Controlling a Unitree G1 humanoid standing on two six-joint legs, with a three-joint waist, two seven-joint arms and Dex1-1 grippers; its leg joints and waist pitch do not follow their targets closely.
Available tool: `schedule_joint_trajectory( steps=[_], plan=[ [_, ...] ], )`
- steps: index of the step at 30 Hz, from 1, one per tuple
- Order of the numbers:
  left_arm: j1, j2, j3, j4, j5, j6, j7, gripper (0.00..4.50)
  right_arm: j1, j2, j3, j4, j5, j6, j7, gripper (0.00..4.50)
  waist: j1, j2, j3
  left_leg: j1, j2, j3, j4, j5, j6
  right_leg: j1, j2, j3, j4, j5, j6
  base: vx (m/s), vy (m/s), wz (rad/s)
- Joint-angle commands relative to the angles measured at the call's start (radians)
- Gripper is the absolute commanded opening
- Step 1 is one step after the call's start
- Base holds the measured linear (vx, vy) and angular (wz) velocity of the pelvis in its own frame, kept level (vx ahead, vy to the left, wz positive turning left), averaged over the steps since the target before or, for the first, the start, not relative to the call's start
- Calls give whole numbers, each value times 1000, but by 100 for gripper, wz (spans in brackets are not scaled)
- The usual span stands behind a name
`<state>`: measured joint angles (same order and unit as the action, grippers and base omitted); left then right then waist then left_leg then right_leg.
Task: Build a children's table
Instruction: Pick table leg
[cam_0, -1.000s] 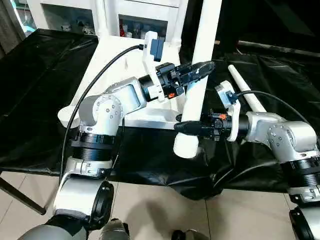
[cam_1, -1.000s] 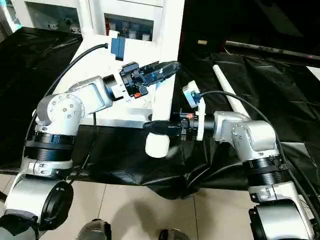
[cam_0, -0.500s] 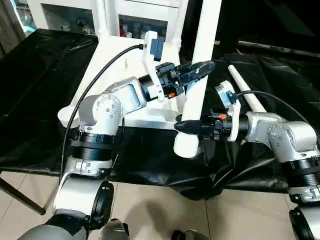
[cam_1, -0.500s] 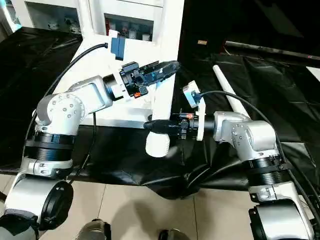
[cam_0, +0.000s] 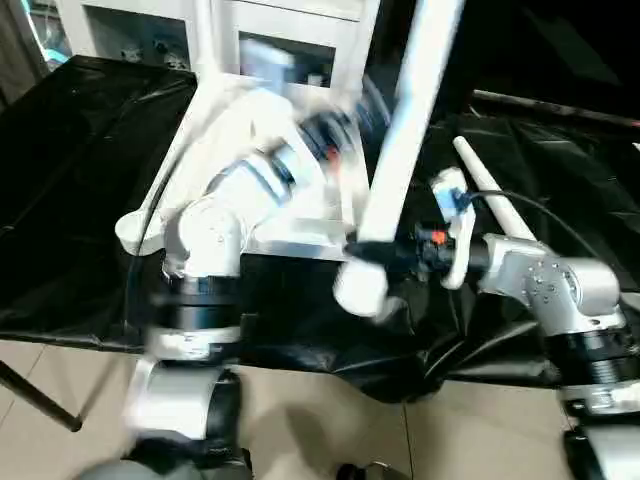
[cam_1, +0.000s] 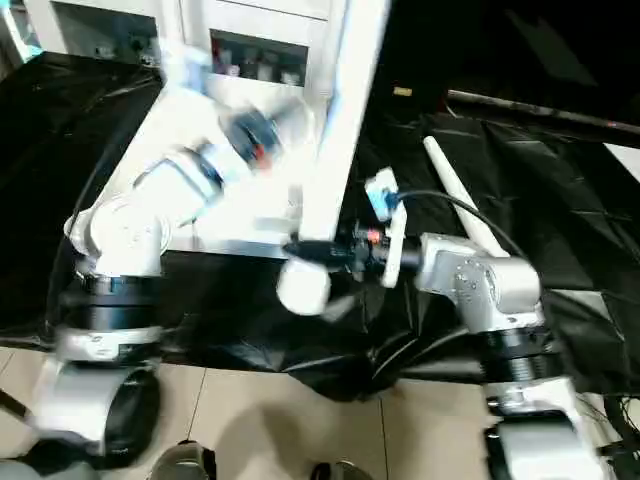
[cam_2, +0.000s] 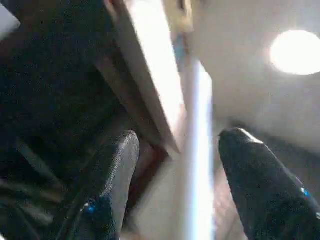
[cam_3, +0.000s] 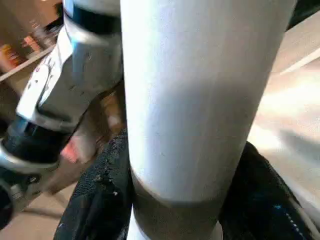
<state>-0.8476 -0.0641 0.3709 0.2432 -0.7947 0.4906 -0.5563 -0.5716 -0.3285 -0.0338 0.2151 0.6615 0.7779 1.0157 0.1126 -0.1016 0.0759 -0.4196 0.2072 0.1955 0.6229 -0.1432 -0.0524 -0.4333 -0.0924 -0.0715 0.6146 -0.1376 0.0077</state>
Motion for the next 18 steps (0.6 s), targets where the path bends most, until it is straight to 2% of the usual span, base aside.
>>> schedule_joint_trajectory(
  steps=[1,2,3,4,5,6,7,8,9,10,11,12,13,14,15,16,17,18],
  plan=[
    [55,52,-53,-47,130,-83,45,296,17,14,-61,-15,-49,-92,-131,189,2,21,-90,43,21,-24,-76,-328,-64,46,-51,23,-93,-459,-68,0,0,0],
    [82,77,-80,-69,188,-105,54,296,26,19,-72,-23,-68,-116,-168,189,-10,14,-86,42,26,-26,-84,-348,-76,41,-47,23,-98,-468,-45,0,0,0],
    [132,125,-130,-94,282,-122,75,296,49,26,-86,-50,-87,-140,-215,189,-7,19,-90,45,24,-28,-84,-354,-84,44,-50,22,-97,-483,-32,0,0,0],
    [203,180,-186,-129,384,-141,90,296,90,38,-107,-104,-96,-146,-263,189,-9,27,-90,48,26,-29,-86,-351,-88,39,-48,26,-95,-464,-24,0,0,0],
    [206,181,-187,-130,386,-142,90,296,92,39,-108,-106,-97,-146,-264,189,-10,27,-90,47,28,-29,-89,-346,-88,41,-47,28,-95,-450,-18,0,0,0],
    [240,202,-202,-149,419,-144,94,296,112,49,-117,-133,-104,-150,-292,189,-11,30,-91,49,27,-28,-89,-348,-89,39,-45,28,-92,-442,-19,0,0,0],
    [279,214,-208,-179,442,-140,103,296,139,55,-119,-169,-120,-160,-313,189,-11,47,-92,52,24,-29,-89,-363,-93,38,-42,28,-88,-427,-35,0,0,0],
    [313,229,-214,-194,466,-150,112,296,163,61,-119,-197,-137,-173,-336,189,-13,38,-93,51,26,-28,-90,-369,-96,39,-41,28,-88,-403,-47,0,0,0],
    [357,253,-226,-221,516,-157,145,296,197,69,-120,-232,-167,-195,-372,189,-14,56,-90,54,29,-29,-95,-399,-102,34,-39,30,-91,-385,-59,0,0,0],
    [386,269,-236,-235,551,-168,169,296,219,74,-119,-254,-185,-211,-398,189,-18,49,-89,52,25,-29,-93,-415,-99,35,-37,28,-90,-390,-65,0,0,0],
    [429,288,-249,-272,585,-168,192,296,255,89,-130,-285,-189,-232,-432,189,-11,78,-91,59,23,-32,-93,-437,-101,35,-40,30,-86,-391,-77,0,0,0],
    [429,288,-249,-272,585,-168,192,296,255,89,-130,-285,-189,-232,-432,189,-17,66,-89,56,27,-31,-95,-447,-98,34,-39,31,-93,-388,-76,0,0,0],
    [516,288,-226,-382,610,-126,260,296,348,120,-157,-361,-207,-276,-495,188,-16,72,-90,54,29,-33,-96,-451,-98,39,-40,31,-88,-366,-85,0,0,0],
    [544,284,-216,-415,616,-120,286,296,379,133,-167,-387,-207,-285,-518,188,-18,71,-84,51,24,-28,-96,-470,-79,36,-37,31,-95,-397,-86,0,0,0],
    [544,284,-216,-415,616,-120,286,296,379,133,-167,-387,-207,-285,-518,188,-19,75,-81,54,20,-27,-94,-489,-73,33,-36,29,-99,-442,-81,0,0,0],
    [581,267,-198,-456,630,-111,331,296,418,138,-174,-413,-212,-299,-530,188,-25,83,-73,65,15,-29,-90,-544,-68,26,-35,23,-118,-560,-56,0,0,0],
    [582,267,-198,-456,630,-111,332,296,418,138,-174,-413,-212,-300,-530,188,-32,84,-70,73,8,-32,-80,-570,-67,25,-35,9,-137,-677,-16,0,0,0],
    [599,263,-194,-471,647,-112,347,296,434,136,-176,-422,-222,-312,-536,188,-36,87,-69,78,4,-33,-73,-570,-64,21,-36,3,-146,-719,1,0,0,0]
  ],
)
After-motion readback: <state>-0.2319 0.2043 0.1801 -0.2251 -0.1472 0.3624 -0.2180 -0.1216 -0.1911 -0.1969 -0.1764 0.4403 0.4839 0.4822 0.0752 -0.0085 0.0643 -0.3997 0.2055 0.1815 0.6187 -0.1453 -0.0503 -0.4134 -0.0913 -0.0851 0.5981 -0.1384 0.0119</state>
